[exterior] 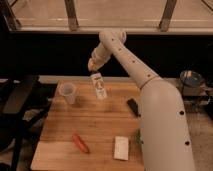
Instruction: Stand the bottle upright
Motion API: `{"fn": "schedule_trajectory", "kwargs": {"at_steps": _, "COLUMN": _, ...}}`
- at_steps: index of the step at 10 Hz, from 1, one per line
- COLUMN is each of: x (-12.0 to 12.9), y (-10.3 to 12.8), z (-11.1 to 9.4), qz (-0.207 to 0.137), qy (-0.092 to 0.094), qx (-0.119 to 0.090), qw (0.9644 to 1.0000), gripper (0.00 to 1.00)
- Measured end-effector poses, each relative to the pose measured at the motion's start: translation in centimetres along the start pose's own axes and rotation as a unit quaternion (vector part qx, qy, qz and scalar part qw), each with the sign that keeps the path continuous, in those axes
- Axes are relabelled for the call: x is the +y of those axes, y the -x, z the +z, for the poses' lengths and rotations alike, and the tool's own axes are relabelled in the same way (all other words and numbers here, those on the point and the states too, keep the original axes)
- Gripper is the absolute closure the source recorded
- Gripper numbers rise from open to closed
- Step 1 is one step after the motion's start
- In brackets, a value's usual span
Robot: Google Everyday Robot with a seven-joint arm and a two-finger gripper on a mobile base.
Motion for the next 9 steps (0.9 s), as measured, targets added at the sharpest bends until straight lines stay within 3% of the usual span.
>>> {"fn": "schedule_trajectory", "kwargs": {"at_steps": 2, "x": 0.1, "y": -0.1, "z": 0.2, "qz": -0.003, "qy": 0.0, "qx": 0.001, "qw": 1.0, "gripper": 1.0}}
{"fn": "schedule_trajectory", "kwargs": {"at_steps": 4, "x": 0.5, "y": -0.2, "z": 0.0, "qz": -0.011, "qy": 0.0, "qx": 0.026, "qw": 0.9996, "gripper": 1.0}}
{"fn": "schedule_trajectory", "kwargs": {"at_steps": 7, "x": 0.2, "y": -0.8, "z": 0.8, "qz": -0.04, "qy": -0.046, "qx": 0.049, "qw": 0.997, "gripper": 1.0}}
{"fn": "schedule_trajectory", "kwargs": {"at_steps": 9, "x": 0.3, "y": -1.3, "z": 1.1, "qz": -0.069, "qy": -0.062, "qx": 0.059, "qw": 0.994, "gripper": 1.0}}
